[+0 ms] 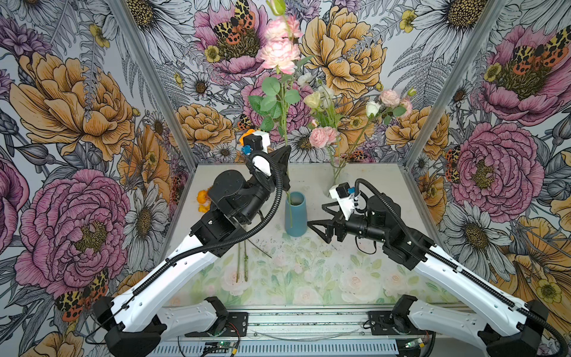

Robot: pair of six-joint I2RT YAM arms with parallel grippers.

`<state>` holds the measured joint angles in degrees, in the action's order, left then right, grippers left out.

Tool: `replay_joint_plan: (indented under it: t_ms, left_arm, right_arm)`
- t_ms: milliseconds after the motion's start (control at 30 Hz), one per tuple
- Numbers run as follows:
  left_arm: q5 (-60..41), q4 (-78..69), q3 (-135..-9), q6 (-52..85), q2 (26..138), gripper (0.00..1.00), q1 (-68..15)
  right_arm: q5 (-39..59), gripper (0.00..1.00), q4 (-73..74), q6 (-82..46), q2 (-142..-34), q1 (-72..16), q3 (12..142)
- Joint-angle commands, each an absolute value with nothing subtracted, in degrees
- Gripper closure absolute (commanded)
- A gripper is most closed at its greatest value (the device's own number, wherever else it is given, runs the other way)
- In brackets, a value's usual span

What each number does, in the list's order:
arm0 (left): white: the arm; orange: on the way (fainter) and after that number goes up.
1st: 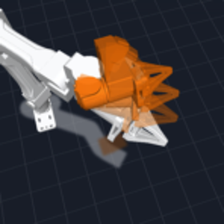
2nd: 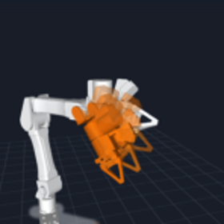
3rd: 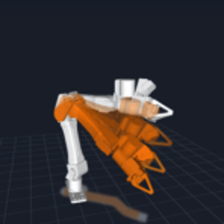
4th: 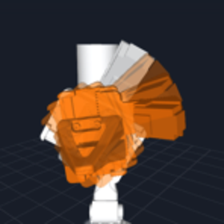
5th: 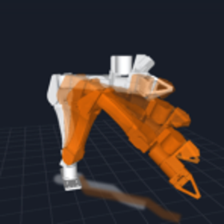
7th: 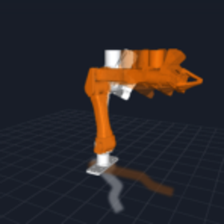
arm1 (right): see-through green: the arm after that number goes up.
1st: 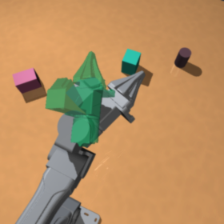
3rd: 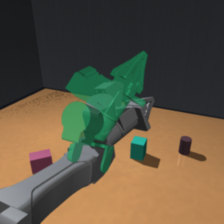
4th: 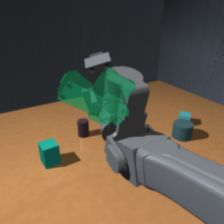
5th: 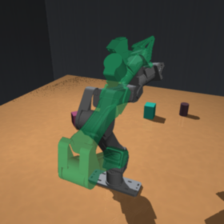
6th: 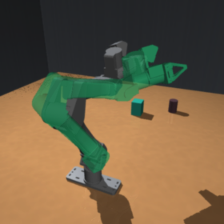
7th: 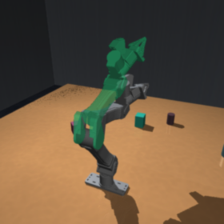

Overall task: Arrange the flowers into the vase
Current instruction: 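Lift the pink carnation upright with the left gripper, then carry the pink carnation over the teal vase and lower its stem in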

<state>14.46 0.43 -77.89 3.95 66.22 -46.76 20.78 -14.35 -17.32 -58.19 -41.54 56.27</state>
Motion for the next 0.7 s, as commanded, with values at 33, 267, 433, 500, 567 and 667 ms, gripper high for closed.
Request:
replay_joint_plan:
  t_ms: [33, 267, 433, 500, 567, 667]
  left_arm:
    - [14.29, -7.63, -78.19, 0.07, 67.77, 1.00, -47.72]
    - [16.91, -13.89, -77.20, -3.99, 70.43, 1.00, -47.98]
    - [19.02, -14.51, -82.60, -6.18, 73.49, 1.00, -47.88]
    - [19.26, -14.42, -83.70, -7.12, 74.49, 1.00, -47.65]
    - [19.80, -14.57, -83.96, -8.07, 75.54, 1.00, -47.14]
    - [19.82, -16.54, -82.10, -8.43, 76.24, 1.00, -46.20]
  right_arm:
    - [21.65, 0.00, -13.69, -17.38, -54.94, -41.22, 53.29]
    - [23.02, 0.00, -13.81, -18.39, -54.29, -41.23, 50.50]
    - [23.20, 0.01, -14.06, -18.34, -54.61, -41.25, 51.21]
    - [23.11, 0.01, -14.03, -18.34, -54.51, -41.24, 51.14]
    - [22.85, 0.01, -14.08, -18.45, -54.41, -41.27, 51.07]
    - [23.08, 0.01, -14.18, -18.53, -54.18, -41.28, 51.31]
